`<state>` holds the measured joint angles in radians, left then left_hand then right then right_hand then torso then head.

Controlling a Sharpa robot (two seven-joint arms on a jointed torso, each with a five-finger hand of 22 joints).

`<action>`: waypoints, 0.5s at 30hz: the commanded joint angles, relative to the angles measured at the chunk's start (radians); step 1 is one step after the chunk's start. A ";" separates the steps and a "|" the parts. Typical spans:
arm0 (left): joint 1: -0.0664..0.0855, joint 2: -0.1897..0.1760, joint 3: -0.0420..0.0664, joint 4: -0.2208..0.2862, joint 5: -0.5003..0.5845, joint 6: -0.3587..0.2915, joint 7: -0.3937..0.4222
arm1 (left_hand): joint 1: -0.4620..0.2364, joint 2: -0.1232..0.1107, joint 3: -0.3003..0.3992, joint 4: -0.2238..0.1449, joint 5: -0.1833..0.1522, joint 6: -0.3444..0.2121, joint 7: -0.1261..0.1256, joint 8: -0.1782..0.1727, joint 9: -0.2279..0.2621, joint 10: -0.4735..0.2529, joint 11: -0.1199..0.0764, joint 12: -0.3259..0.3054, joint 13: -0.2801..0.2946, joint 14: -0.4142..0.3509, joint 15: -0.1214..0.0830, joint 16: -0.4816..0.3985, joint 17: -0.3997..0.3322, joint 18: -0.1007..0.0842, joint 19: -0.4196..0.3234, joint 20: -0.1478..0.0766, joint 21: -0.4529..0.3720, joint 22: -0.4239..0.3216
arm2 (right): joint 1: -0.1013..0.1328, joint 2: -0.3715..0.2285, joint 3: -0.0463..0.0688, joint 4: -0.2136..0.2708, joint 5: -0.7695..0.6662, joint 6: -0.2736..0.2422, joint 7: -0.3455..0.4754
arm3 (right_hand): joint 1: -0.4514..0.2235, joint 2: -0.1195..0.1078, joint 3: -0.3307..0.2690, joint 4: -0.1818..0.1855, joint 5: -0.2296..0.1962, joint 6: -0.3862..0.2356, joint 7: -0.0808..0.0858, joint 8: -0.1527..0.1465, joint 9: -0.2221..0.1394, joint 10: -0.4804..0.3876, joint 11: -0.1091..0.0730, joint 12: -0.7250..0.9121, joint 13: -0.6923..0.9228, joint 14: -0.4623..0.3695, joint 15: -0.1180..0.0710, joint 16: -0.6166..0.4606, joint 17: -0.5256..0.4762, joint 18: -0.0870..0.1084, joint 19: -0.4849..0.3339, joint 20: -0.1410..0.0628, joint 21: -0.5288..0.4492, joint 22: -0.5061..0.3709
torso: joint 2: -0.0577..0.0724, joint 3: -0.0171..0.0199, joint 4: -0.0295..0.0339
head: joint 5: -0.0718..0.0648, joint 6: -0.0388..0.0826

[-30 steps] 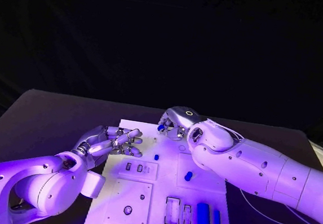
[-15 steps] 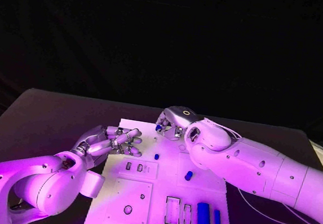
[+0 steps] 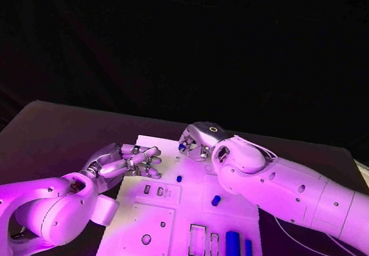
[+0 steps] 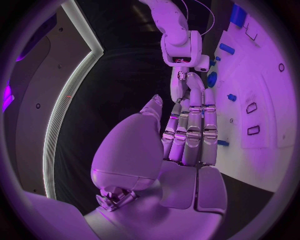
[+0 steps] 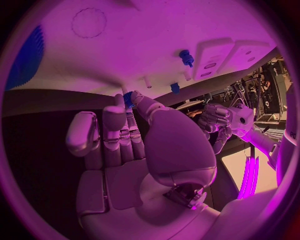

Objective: Assemble the parts on the task board

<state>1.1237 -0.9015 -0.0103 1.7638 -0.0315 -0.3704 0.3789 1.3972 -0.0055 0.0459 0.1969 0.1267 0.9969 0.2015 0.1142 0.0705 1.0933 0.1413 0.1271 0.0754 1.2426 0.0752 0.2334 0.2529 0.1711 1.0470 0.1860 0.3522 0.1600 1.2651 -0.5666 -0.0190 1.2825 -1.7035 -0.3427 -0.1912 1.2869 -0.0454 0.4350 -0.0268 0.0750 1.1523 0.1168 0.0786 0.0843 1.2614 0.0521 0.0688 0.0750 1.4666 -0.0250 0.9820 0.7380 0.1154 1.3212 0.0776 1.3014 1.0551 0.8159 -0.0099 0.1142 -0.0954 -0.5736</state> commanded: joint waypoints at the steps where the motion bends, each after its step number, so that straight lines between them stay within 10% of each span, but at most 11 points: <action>1: 0.001 0.000 0.001 0.001 0.002 0.021 0.003 | 0.000 0.009 -0.004 -0.004 0.003 0.001 0.005 -0.006 -0.001 0.001 0.001 -0.005 0.002 0.005 0.003 0.004 0.001 0.011 0.004 0.001 0.005 0.001 | -0.008 -0.005 -0.005 0.000 -0.022 0.023 -0.028 | 0.007 -0.001 0.000 0.007 0.004 0.006 0.000 0.003 0.027 -0.005 0.005 -0.005 -0.002 0.007 0.000 0.001 0.000 -0.015 -0.007 0.003 0.005 0.001 | 0.001 0.0002 0.0013 | -0.002 0.000; 15: 0.001 0.000 0.001 0.000 0.002 0.024 0.000 | 0.000 0.010 -0.004 -0.006 0.002 0.001 0.005 -0.007 -0.001 0.001 0.002 -0.007 0.002 0.004 0.004 0.004 0.005 0.011 0.003 0.001 0.005 0.001 | -0.009 -0.007 -0.005 0.003 -0.027 0.010 -0.042 | 0.003 -0.006 -0.001 0.011 0.008 0.005 0.001 0.002 0.028 -0.006 0.006 -0.005 -0.002 0.005 0.001 0.001 -0.001 -0.015 -0.009 0.004 0.006 0.001 | 0.002 -0.0008 0.0022 | -0.007 0.002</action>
<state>1.1238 -0.9027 -0.0103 1.7625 -0.0313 -0.3689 0.3764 1.3972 -0.0055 0.0431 0.1941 0.1267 0.9969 0.2016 0.1111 0.0705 1.0933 0.1413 0.1239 0.0758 1.2426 0.0752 0.2334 0.2562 0.1711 1.0470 0.1860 0.3522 0.1599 1.2579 -0.5732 -0.0232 1.2859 -1.7138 -0.3430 -0.2179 1.2843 -0.0481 0.4344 -0.0211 0.0756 1.1505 0.1209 0.0754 0.0844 1.2586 0.0566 0.0686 0.0721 1.4666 -0.0250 0.9819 0.7368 0.1154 1.3178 0.0810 1.3013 1.0557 0.8177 -0.0104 0.1159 -0.1010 -0.5722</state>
